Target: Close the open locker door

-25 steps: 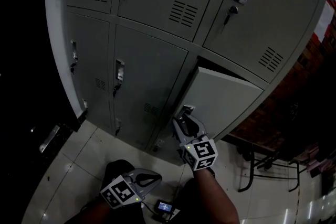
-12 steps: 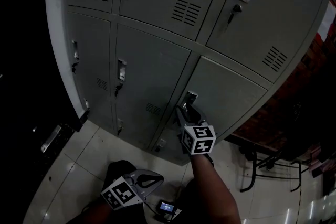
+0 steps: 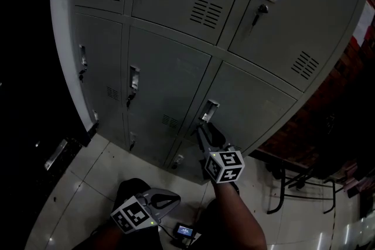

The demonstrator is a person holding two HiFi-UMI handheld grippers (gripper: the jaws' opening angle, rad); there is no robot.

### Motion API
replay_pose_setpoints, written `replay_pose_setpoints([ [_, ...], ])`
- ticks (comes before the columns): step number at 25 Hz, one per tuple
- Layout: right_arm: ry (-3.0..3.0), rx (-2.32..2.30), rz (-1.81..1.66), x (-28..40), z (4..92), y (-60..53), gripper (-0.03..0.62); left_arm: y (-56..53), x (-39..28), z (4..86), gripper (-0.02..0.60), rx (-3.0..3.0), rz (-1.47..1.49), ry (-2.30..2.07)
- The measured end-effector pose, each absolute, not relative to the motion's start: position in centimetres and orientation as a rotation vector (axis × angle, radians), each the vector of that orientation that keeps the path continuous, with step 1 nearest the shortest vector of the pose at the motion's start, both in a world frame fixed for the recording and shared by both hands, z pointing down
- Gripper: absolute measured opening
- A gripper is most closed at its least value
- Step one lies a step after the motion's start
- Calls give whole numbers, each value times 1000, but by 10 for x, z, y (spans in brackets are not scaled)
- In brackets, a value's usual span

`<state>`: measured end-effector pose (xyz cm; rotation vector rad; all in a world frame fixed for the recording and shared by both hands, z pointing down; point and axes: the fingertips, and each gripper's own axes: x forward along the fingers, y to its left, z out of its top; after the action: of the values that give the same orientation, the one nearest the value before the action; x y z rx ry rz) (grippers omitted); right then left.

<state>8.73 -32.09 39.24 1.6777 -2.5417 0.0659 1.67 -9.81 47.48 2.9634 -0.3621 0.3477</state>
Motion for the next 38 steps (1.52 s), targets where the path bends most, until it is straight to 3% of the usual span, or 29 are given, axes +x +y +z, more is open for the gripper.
replay_pose_setpoints([
  [5,-2568,1529,-12,80,410,-260,64,-98,18,477,12,2963,363,-362],
  [8,-2596,1458,4,83,425,-216,38,-98,20,478,12,2967,378,-357],
  [20,-2515,1586,177,151,457,-106,34,-96,33,485,12,2968,455,-342],
  [38,-2525,1619,206,175,459,-64,12,-92,51,492,12,2969,503,-318],
])
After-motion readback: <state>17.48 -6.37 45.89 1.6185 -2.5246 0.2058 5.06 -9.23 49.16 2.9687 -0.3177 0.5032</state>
